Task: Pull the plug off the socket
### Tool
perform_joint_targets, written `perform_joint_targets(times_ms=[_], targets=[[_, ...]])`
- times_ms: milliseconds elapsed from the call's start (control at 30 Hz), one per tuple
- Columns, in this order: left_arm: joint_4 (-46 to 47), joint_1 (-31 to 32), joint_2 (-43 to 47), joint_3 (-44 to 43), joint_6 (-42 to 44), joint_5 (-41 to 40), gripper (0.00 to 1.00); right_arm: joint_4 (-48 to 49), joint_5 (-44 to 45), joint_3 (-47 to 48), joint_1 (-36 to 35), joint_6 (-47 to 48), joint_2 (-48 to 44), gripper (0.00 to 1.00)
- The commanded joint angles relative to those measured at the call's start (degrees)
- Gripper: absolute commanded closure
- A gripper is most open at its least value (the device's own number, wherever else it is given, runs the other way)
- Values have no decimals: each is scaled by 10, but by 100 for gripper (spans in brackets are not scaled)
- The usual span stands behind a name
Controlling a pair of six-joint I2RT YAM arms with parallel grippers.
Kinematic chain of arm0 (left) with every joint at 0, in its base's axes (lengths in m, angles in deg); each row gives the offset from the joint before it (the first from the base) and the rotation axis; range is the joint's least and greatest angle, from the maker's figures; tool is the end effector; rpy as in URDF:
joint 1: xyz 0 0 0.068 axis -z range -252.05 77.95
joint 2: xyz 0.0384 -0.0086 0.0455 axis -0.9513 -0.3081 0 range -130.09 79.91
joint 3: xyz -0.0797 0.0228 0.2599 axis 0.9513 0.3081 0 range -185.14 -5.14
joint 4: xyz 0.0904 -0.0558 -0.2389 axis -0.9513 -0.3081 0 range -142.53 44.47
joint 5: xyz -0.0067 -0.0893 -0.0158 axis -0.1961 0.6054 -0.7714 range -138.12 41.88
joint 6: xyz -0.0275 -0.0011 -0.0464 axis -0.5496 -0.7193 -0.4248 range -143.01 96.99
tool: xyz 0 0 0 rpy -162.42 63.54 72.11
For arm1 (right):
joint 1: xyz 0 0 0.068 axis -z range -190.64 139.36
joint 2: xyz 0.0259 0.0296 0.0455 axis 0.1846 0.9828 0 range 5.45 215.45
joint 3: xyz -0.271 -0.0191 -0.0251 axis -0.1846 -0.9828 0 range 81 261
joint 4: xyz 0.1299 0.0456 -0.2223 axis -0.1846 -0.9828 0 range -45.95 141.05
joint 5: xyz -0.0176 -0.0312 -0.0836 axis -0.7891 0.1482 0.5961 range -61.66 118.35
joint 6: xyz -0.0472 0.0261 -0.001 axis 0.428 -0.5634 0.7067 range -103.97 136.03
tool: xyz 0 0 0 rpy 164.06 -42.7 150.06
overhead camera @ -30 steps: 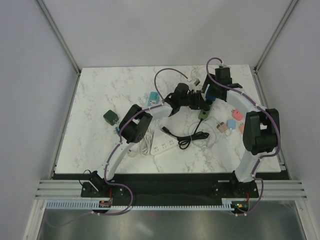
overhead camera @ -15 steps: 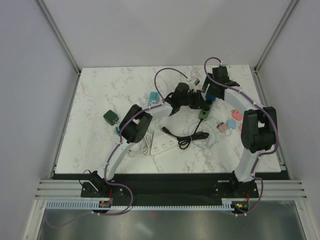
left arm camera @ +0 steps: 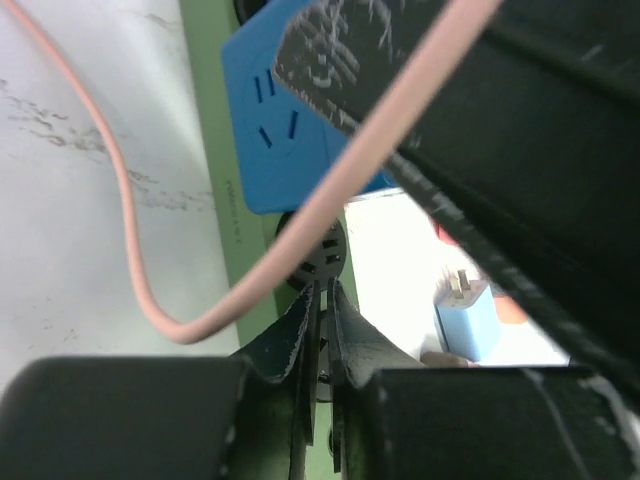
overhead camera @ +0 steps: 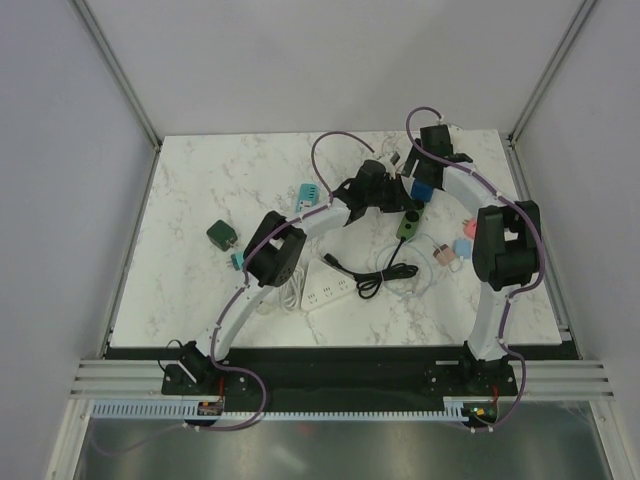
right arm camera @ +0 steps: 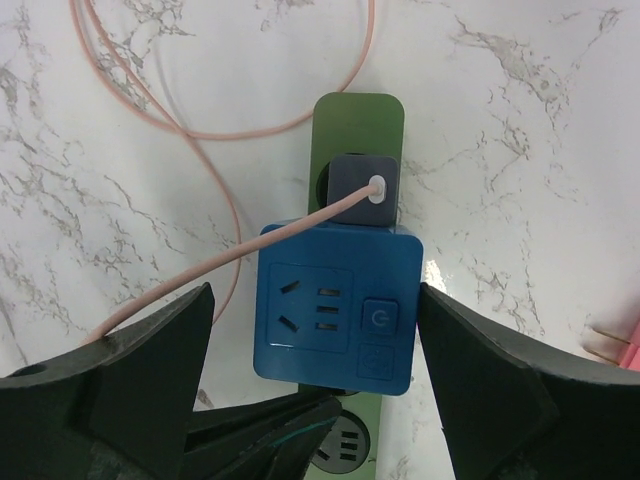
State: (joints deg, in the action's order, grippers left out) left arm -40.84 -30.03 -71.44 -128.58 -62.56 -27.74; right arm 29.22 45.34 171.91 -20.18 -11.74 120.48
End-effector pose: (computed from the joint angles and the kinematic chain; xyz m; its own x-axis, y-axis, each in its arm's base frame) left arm 0.4337 -0.4075 0.1361 -0.7768 -0.1036 -0.6212 0.4806 0.5399 -0.6911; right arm 0.4504 0.0652 0.2297 -0.6076 0.3496 -0.7132 0.3672 0.9198 0.1380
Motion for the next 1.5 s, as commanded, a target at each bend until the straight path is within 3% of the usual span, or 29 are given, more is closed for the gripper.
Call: perform_joint_targets(times_ms=[0, 300, 433, 667, 833, 1067, 1167, 1200, 1267, 1467], targets=[[-61, 5, -20, -27, -1, -39, 87, -12, 11, 14, -10, -11, 18, 11], [-105, 9, -41, -70, -7, -65, 98, -12, 29, -6, -19, -24, 7, 15], [-159, 10, -62, -120, -12, -79, 98, -12, 52, -11, -21, -37, 4, 16], [-163, 16, -68, -137, 2, -80, 98, -11, 63, -23, -30, -53, 9, 20], [-146, 23, -73, -146, 39, -32, 98, -11, 58, -6, -35, -66, 16, 38], [-155, 24, -72, -147, 33, -55, 98, -13, 66, -7, -41, -76, 12, 47], [-158, 24, -73, -148, 33, -57, 98, -15, 64, 7, -43, -76, 11, 68], [-158, 24, -74, -151, 33, -56, 98, -19, 64, 14, -45, -75, 8, 84], [-161, 24, -76, -155, 34, -54, 98, -25, 70, 29, -49, -70, 6, 98], [-175, 23, -88, -180, 33, -52, 98, -1, 49, 12, -61, -55, -23, 100]])
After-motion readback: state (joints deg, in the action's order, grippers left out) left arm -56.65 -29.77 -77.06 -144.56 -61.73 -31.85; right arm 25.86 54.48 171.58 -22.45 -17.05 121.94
